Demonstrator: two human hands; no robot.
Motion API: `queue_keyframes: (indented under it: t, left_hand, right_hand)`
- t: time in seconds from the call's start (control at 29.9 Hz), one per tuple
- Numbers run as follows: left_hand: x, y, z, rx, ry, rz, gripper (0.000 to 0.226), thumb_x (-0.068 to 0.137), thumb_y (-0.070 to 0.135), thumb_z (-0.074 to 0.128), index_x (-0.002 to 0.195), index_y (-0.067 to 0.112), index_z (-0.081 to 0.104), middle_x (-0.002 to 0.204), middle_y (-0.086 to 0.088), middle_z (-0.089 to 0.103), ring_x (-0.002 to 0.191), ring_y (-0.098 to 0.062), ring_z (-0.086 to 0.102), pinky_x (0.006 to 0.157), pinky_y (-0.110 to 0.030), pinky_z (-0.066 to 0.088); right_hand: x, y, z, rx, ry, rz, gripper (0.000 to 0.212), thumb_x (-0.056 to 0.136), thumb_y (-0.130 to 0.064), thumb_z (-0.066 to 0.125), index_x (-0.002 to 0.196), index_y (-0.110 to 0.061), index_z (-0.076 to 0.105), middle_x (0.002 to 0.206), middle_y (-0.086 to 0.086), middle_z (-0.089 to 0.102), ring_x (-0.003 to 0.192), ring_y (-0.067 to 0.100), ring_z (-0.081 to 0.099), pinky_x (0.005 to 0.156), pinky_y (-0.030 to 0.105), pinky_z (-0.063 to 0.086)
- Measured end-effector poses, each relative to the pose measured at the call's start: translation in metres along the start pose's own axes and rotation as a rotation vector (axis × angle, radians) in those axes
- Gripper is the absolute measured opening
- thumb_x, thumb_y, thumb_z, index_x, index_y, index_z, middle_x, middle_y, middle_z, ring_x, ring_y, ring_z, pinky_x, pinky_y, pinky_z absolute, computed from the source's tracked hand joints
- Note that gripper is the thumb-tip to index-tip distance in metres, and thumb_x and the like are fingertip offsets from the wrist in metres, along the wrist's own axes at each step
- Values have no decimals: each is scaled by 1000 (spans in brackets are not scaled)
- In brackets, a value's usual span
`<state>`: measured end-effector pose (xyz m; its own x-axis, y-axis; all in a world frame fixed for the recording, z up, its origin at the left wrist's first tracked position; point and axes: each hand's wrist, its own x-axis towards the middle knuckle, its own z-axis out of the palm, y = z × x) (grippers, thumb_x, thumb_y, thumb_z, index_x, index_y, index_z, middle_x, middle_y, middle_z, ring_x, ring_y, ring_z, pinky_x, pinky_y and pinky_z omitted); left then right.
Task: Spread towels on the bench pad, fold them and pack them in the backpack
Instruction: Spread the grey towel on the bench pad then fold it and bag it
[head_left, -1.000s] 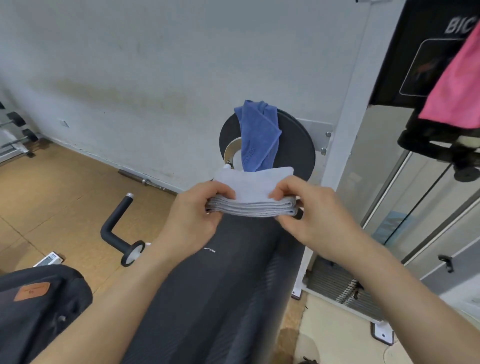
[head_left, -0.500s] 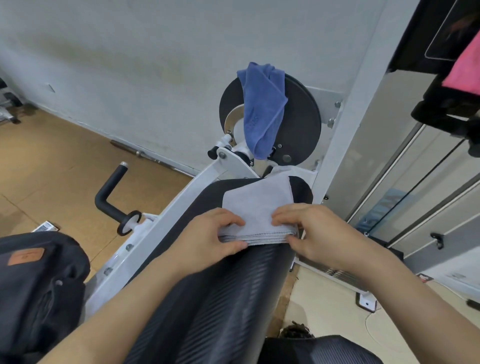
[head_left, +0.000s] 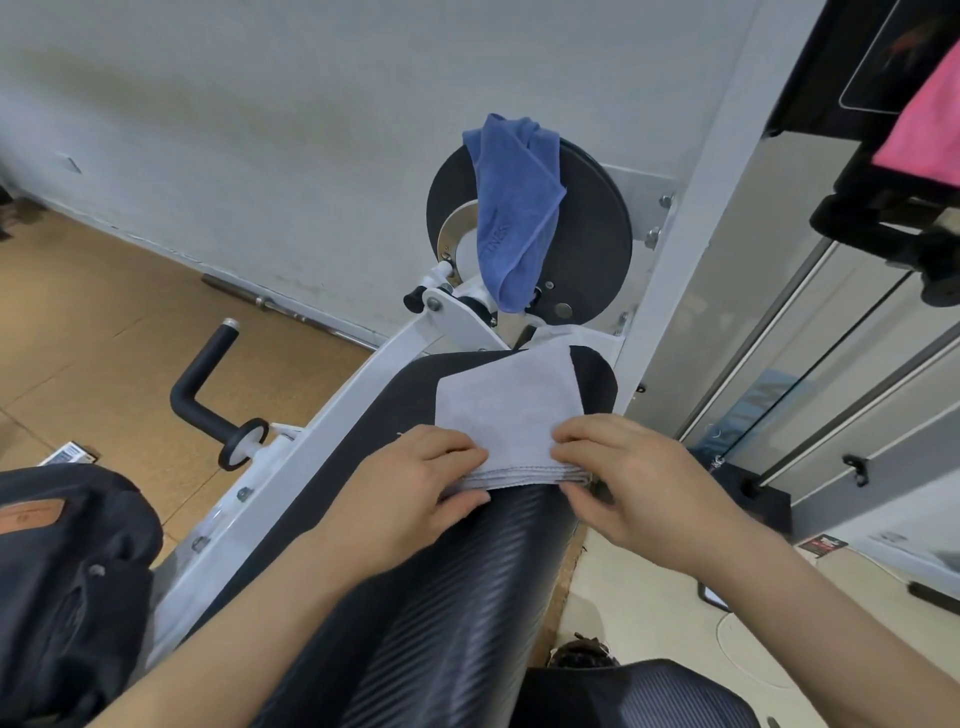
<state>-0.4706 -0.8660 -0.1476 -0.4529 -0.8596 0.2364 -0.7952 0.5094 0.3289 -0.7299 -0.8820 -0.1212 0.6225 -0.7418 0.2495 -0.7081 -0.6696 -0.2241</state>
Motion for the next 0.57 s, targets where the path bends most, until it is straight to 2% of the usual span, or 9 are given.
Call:
queue_keyframes:
  t: [0.07, 0.13, 0.2, 0.27, 0.37, 0.47, 0.57]
  left_hand:
    - [0, -1, -1, 33, -14, 23, 41, 88, 41, 54, 121, 19, 64, 120, 5, 61, 110, -15, 56, 85, -36, 56]
    - [3, -1, -2, 98, -57, 60, 47, 85, 23, 61, 131, 17, 54, 131, -2, 54, 120, -21, 51, 96, -38, 51]
    - [7, 2, -3, 150, -103, 83, 57, 83, 13, 53, 139, 14, 43, 140, -7, 46, 129, -26, 46, 104, -37, 46]
    - [10, 6, -1, 162, -138, 83, 60, 84, 16, 40, 144, 11, 40, 146, -10, 44, 131, -27, 46, 105, -37, 46]
    - [18, 7, 2, 96, -155, 23, 64, 82, 9, 53, 145, 13, 41, 148, -8, 45, 129, -27, 51, 100, -40, 50]
    - [23, 11, 1, 64, -145, -17, 62, 84, 10, 56, 144, 17, 42, 147, -1, 47, 126, -24, 53, 97, -40, 51]
    - [22, 22, -3, 17, -136, -40, 66, 85, 28, 57, 148, 20, 36, 146, 2, 43, 131, -17, 43, 105, -30, 40]
  right_hand:
    - [-4, -2, 1, -45, -66, 18, 47, 77, -25, 73, 121, -16, 59, 134, 3, 54, 112, 24, 60, 78, 40, 58]
    - [-6, -7, 4, -168, -135, 45, 75, 70, -17, 77, 137, -14, 44, 148, 12, 39, 116, 30, 56, 74, 42, 57]
    - [-4, -13, 10, -291, -155, 63, 88, 65, -6, 72, 146, -12, 36, 153, 14, 34, 118, 31, 51, 68, 42, 55]
    - [-2, -17, 16, -354, -90, 33, 78, 71, -4, 59, 145, -9, 39, 151, 12, 39, 116, 30, 51, 69, 41, 52]
    - [2, -15, 25, -413, 14, 19, 56, 81, -12, 42, 137, -9, 51, 141, 7, 52, 111, 27, 54, 72, 37, 45]
    - [5, -13, 29, -416, 69, 28, 49, 84, -17, 40, 129, -10, 59, 133, 4, 60, 106, 25, 57, 76, 37, 40]
    - [13, -15, 18, -305, 87, 74, 44, 83, -23, 38, 114, -17, 67, 116, -5, 69, 94, 22, 61, 76, 35, 36]
